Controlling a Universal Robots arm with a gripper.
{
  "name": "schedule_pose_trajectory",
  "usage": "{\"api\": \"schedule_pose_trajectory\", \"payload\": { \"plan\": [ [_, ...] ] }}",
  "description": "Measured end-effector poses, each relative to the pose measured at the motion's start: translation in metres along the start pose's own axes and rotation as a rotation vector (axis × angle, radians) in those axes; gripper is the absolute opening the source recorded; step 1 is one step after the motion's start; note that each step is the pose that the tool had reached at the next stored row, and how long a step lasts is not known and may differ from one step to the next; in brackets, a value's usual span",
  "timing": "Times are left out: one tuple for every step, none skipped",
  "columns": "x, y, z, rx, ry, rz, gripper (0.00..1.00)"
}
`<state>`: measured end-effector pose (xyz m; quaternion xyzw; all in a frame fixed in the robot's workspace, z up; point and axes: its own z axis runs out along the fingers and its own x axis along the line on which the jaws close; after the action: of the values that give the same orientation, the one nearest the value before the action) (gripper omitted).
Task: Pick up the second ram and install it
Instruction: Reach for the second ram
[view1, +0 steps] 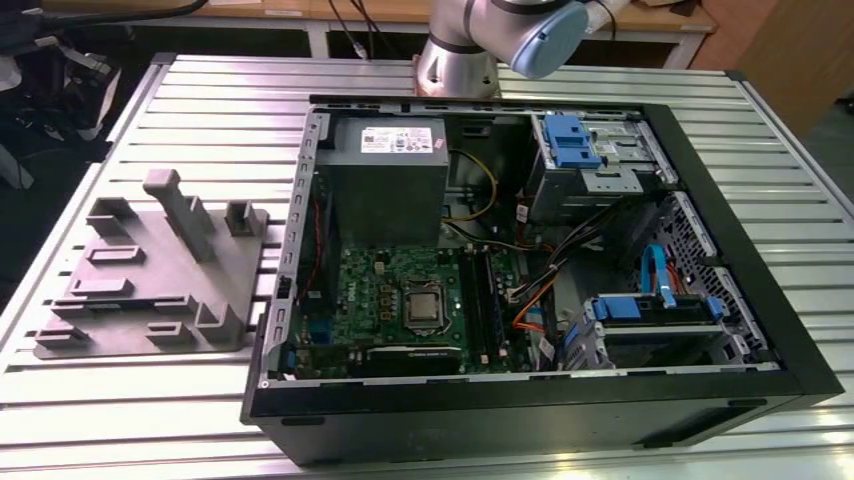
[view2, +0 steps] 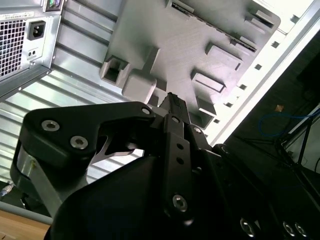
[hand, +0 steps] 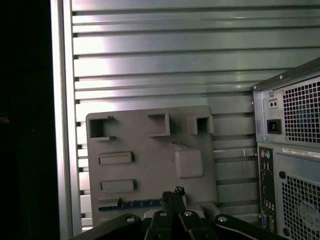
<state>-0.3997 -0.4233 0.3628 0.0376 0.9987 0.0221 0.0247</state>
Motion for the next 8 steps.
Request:
{"api": "schedule_pose_trajectory", "payload": {
  "plan": [
    [0.0002, -0.0003, 0.0004, -0.0001, -0.0001, 0.000, 0.07],
    [0.0004, -0.0007, 0.0009, -0.0001, 0.0000, 0.000, 0.07],
    [0.0006, -0.0013, 0.0014, 0.0001, 0.0002, 0.000, 0.07],
    [0.0008, -0.0020, 0.0022, 0.0000, 0.0001, 0.000, 0.07],
    [0.0010, -0.0028, 0.0030, 0.0000, 0.0000, 0.000, 0.07],
    [0.0012, -0.0037, 0.0039, 0.0000, 0.0001, 0.000, 0.07],
    [0.0014, -0.0046, 0.0047, 0.0001, 0.0001, 0.000, 0.07],
    [0.0016, -0.0056, 0.0056, 0.0000, 0.0001, 0.000, 0.07]
  ]
}}
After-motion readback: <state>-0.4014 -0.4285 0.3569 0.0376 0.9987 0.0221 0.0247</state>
